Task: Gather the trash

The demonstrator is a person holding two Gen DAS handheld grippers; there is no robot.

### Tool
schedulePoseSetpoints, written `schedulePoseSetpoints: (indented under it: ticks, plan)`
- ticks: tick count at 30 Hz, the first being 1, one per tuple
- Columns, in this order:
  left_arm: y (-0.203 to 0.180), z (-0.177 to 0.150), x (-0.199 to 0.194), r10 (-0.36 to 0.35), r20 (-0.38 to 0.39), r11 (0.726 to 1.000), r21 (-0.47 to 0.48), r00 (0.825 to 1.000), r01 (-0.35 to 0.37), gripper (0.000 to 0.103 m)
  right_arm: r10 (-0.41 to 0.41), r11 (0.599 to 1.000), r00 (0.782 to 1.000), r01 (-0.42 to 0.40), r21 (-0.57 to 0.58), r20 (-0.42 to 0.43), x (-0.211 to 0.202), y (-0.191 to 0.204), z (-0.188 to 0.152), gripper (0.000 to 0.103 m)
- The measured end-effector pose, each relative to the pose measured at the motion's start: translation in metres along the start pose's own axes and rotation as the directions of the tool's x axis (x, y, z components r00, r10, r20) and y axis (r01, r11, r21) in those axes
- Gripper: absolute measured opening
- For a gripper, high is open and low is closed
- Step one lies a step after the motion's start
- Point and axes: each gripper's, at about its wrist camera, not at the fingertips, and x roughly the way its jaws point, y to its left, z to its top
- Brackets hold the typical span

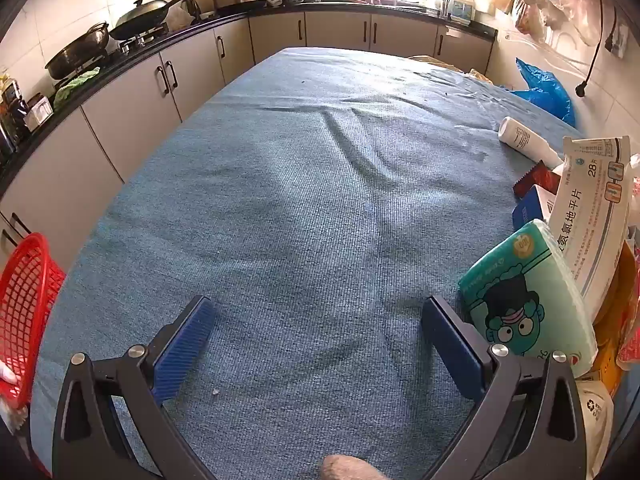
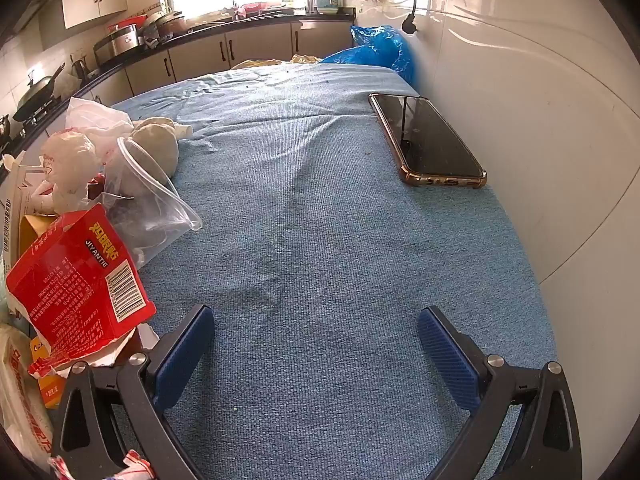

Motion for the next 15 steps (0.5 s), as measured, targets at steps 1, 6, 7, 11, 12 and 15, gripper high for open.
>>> schedulePoseSetpoints:
  ticks: [1, 6, 7, 11, 12, 15]
  plan:
    - [0.0000, 0.0000, 0.0000, -0.001, -0.001, 1.000, -0.001, 1.000, 0.001, 0.103, 0.000, 1.000, 1.000, 0.000, 0.000, -0.001, 0.0001, 0.0000, 0.0000, 0.103]
    - [-0.0004, 0.0004, 0.0001, -0.002, -0.003, 1.000, -0.001, 1.000, 0.002, 0.103, 0.000, 1.000, 1.000, 0.000, 0.000, 0.000, 0.0003, -0.0012, 0.0002, 0.103]
    - [-0.0006, 0.0006, 0.0002, -0.001, -0.003, 1.000, -0.001, 1.000, 0.001, 0.103, 0.000, 1.000, 1.000, 0.000, 0.000, 0.000, 0.0003, -0.0015, 0.0003, 0.103]
    - [0.0001, 0.0000, 0.0001, -0.004, -0.002, 1.000, -0.003, 1.000, 0.004, 0.103, -0.002, 1.000, 1.000, 0.002, -0.001, 0.000, 0.0005, 0.0003, 0.0006, 0.103]
    - [0.0002, 0.0001, 0.0001, -0.004, -0.002, 1.000, -0.003, 1.000, 0.004, 0.103, -0.002, 1.000, 1.000, 0.002, -0.002, 0.000, 0.0005, 0.0003, 0.0007, 0.103]
    - [0.0003, 0.0007, 0.0004, -0.004, -0.004, 1.000, -0.003, 1.000, 0.004, 0.103, -0.002, 1.000, 1.000, 0.002, -0.002, 0.001, 0.0006, 0.0003, 0.0008, 0.103]
